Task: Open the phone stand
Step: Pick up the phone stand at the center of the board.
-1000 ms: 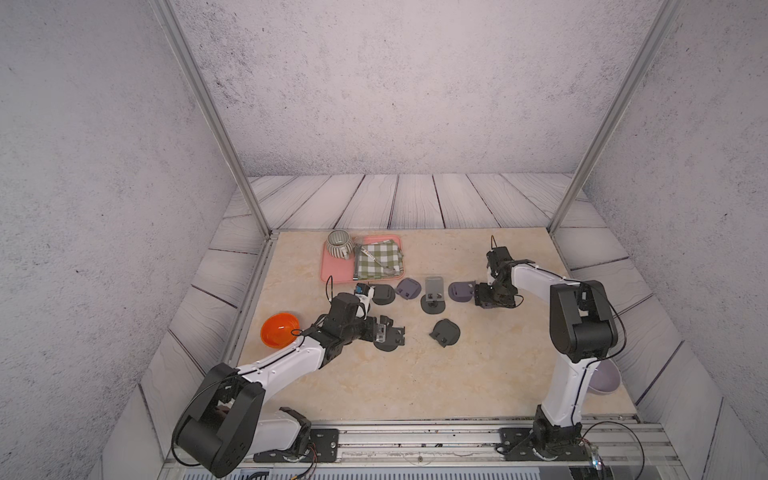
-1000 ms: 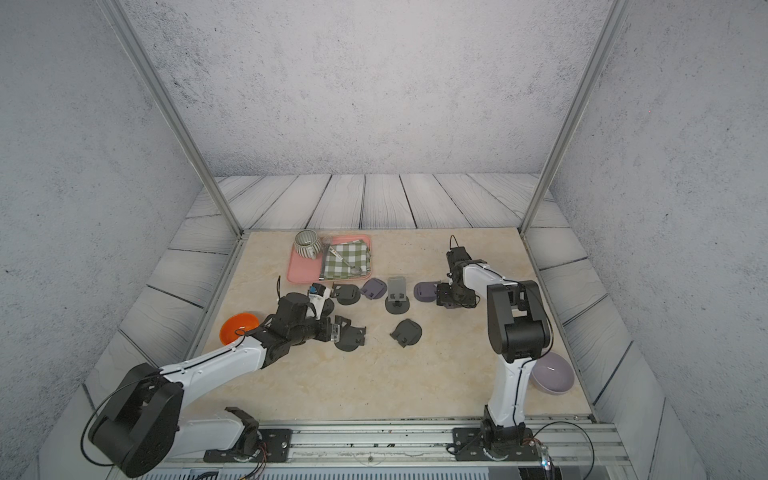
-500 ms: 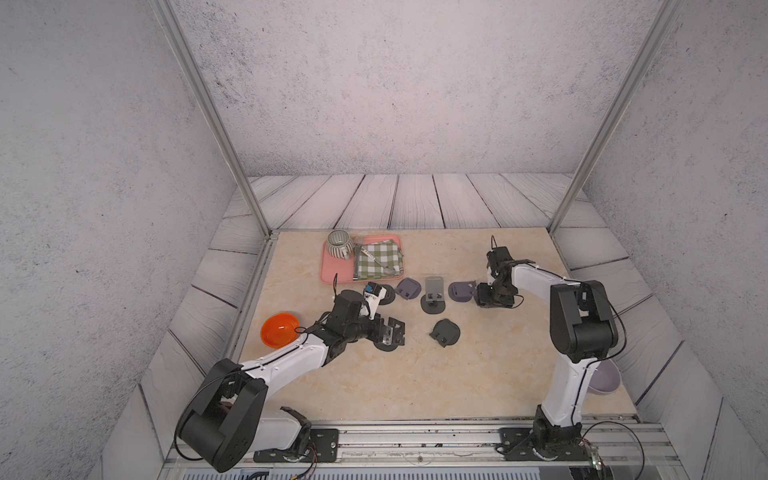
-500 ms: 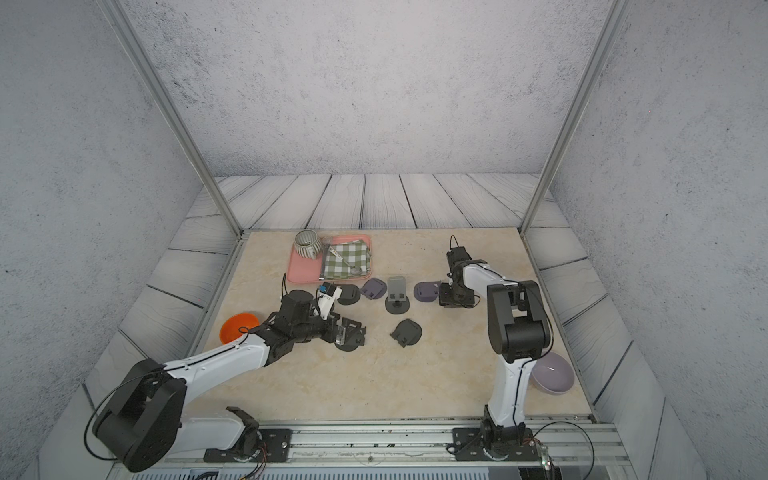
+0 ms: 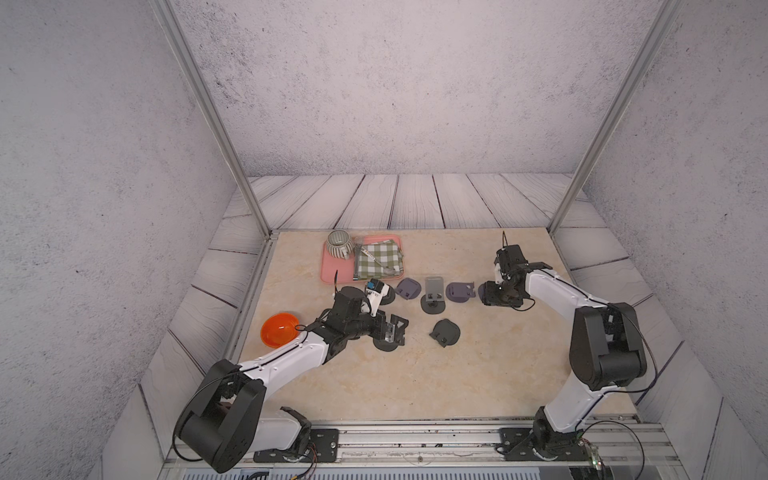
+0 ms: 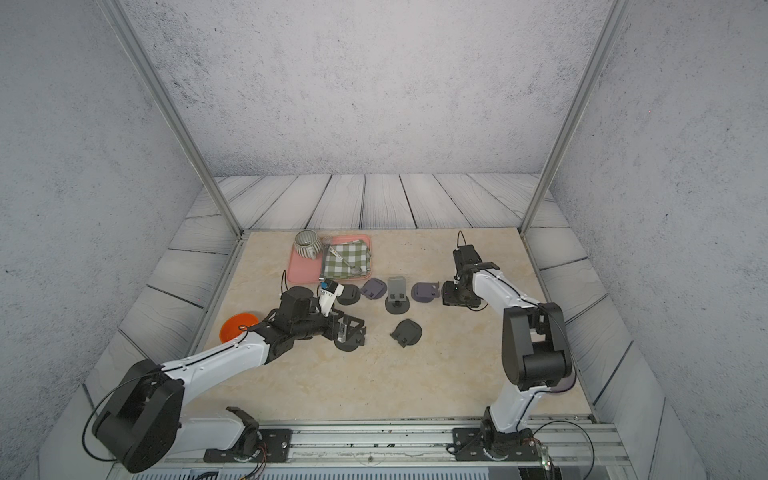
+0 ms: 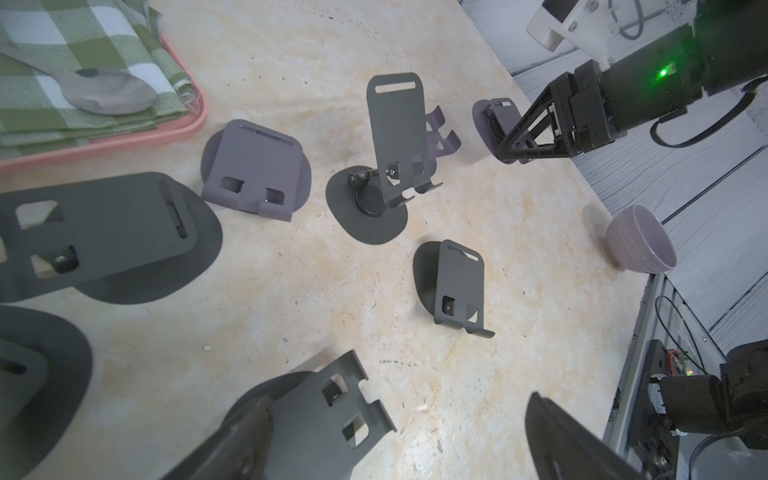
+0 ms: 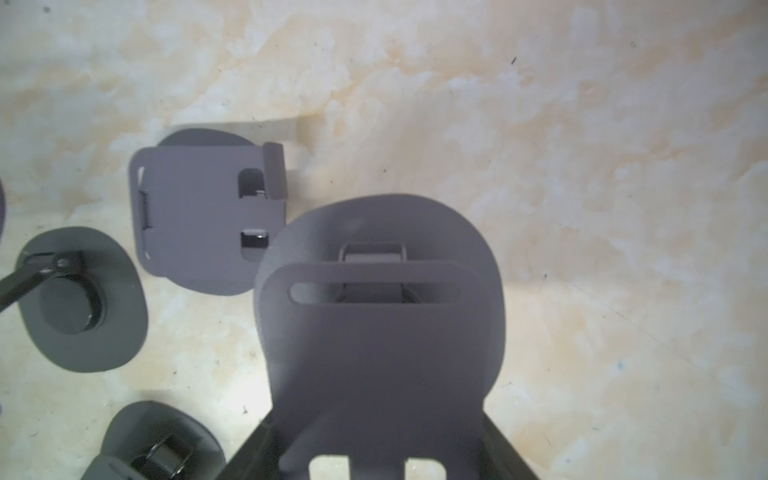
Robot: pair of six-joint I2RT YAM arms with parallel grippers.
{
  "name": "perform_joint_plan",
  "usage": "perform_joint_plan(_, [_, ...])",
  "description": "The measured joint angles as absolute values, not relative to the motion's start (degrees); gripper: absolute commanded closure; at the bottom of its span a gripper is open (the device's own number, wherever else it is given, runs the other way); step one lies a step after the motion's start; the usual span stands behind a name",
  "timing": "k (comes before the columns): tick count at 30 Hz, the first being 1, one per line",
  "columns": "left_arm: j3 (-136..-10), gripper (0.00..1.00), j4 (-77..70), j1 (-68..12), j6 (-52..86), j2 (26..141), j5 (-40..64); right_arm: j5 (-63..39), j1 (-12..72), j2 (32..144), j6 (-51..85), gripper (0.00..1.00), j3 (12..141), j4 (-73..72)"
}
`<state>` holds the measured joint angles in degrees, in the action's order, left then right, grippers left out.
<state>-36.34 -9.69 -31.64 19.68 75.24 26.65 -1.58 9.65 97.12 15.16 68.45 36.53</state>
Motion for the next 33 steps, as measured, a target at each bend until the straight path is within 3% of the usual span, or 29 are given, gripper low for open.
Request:
perform_joint_plan(19, [-39.0, 0.01, -9.7, -31.6, 23.0, 73.4, 29.9, -2.9, 20.4, 81.8, 16.1, 0.4, 63.2, 36.9])
perform_joint_plan(33, [-39.5, 0.01, -13.1, -31.4, 27.7, 71.9, 32.3, -5.5, 29.3, 78.4, 16.4, 0.39, 62.5, 33.8])
